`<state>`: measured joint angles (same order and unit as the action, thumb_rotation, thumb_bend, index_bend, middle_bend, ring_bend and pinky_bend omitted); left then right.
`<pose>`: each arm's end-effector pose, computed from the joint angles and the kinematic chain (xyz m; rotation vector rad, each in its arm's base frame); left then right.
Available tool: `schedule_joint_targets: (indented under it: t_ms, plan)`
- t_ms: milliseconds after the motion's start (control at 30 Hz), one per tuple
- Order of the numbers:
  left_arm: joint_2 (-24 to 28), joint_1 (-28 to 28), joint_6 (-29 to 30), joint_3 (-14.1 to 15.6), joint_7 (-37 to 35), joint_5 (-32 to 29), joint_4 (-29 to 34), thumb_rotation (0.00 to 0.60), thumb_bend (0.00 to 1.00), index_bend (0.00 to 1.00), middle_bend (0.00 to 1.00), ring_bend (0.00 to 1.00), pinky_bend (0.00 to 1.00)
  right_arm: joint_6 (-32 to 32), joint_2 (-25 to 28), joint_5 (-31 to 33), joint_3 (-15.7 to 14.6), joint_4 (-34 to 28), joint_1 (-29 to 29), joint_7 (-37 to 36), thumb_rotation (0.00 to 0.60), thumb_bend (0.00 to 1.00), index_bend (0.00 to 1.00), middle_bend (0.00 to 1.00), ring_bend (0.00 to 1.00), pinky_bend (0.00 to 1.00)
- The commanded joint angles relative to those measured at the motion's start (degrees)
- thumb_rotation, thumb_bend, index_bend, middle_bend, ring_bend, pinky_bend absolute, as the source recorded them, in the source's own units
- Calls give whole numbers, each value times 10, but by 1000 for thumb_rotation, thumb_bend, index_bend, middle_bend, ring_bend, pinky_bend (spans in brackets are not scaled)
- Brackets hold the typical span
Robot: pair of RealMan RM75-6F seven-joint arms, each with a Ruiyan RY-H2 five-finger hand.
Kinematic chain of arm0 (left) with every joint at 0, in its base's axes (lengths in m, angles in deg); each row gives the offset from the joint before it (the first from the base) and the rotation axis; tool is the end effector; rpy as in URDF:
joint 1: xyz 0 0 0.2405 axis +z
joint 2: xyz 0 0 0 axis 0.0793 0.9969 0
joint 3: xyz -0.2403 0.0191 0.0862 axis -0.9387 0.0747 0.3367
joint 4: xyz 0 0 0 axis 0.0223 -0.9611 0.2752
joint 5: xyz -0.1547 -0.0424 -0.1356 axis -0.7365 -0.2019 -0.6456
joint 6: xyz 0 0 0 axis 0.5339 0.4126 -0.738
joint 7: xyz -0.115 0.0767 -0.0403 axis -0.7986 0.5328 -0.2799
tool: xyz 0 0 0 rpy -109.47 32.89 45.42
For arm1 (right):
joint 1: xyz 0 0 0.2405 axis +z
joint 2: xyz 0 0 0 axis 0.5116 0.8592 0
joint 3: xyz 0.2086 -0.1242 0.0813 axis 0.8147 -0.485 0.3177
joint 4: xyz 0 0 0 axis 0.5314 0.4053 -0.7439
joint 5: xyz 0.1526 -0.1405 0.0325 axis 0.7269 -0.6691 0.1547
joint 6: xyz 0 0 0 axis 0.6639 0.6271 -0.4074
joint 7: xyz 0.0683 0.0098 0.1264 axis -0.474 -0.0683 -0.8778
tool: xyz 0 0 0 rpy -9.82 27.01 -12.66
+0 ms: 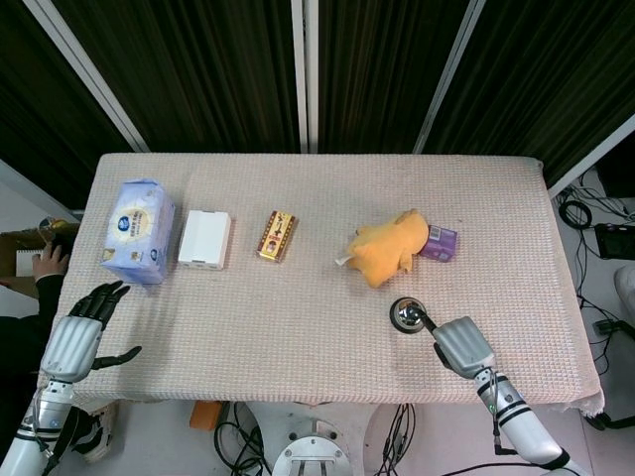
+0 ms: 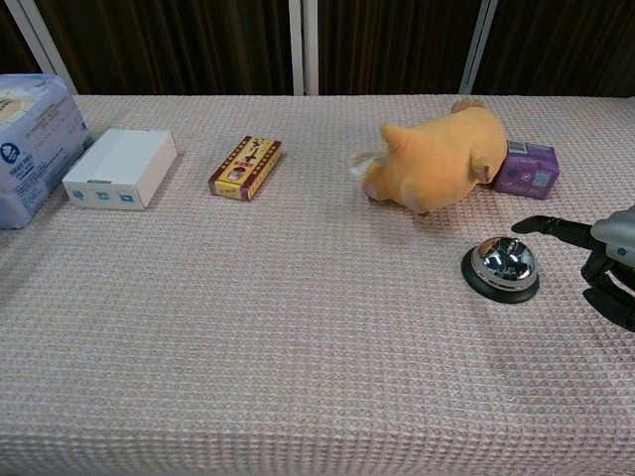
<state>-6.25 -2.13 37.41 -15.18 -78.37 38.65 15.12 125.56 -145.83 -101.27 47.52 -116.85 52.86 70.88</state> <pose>-0.3210 0.1751 0.0943 -1.5322 -0.9130 -0.9736 -0.2358 -0.2063 0.0252 1.9913 -0.8928 0.5967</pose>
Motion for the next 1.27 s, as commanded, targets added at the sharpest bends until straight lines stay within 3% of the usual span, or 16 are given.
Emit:
schedule_joint_targets:
  t_ms: [33,267,367,500,567,633,700,733,867,1033,1267]
  plan:
    - [0,0,0,0,1,0,1,472,129,101,78,83,227,-21,-4,26,-4,5,5,17,600,493,0,728,714,691]
    - [4,1,8,-3,-1,0,3,475,130,101,78,83,227,3,6,7,0,-8,0,2,600,492,0,728,715,691]
    - [6,2,11,-3,2,3,7,475,130,101,78,83,227,43,23,-35,0,-15,-16,-46,600,481,0,728,714,691]
    - [7,2,10,-2,2,4,9,474,129,101,78,83,227,143,48,-116,-10,16,-61,-138,600,440,0,682,685,685]
    - [8,1,9,-2,2,3,10,475,129,101,78,83,227,189,60,-139,-17,42,-86,-163,600,351,0,556,543,588]
    - [9,0,9,-3,3,4,12,476,129,101,78,84,227,225,78,-131,-22,65,-116,-171,600,188,0,250,190,281]
    - [10,-1,8,-3,3,6,14,477,129,101,78,83,227,256,88,-103,-15,80,-144,-184,600,66,0,30,7,53]
    - [10,-2,8,-3,3,8,15,477,127,101,78,83,227,264,89,-85,-9,86,-155,-207,600,28,0,0,0,6]
    - [8,-5,10,-2,0,15,17,475,94,101,78,83,227,232,111,-16,0,102,-177,-292,600,5,0,0,0,0]
    - [8,-4,13,-1,11,18,23,475,92,101,78,84,227,220,112,-36,-9,120,-186,-314,600,13,0,0,0,0]
    - [17,-2,15,0,25,17,38,472,93,101,78,83,227,240,100,-65,5,129,-189,-303,600,56,0,0,0,0]
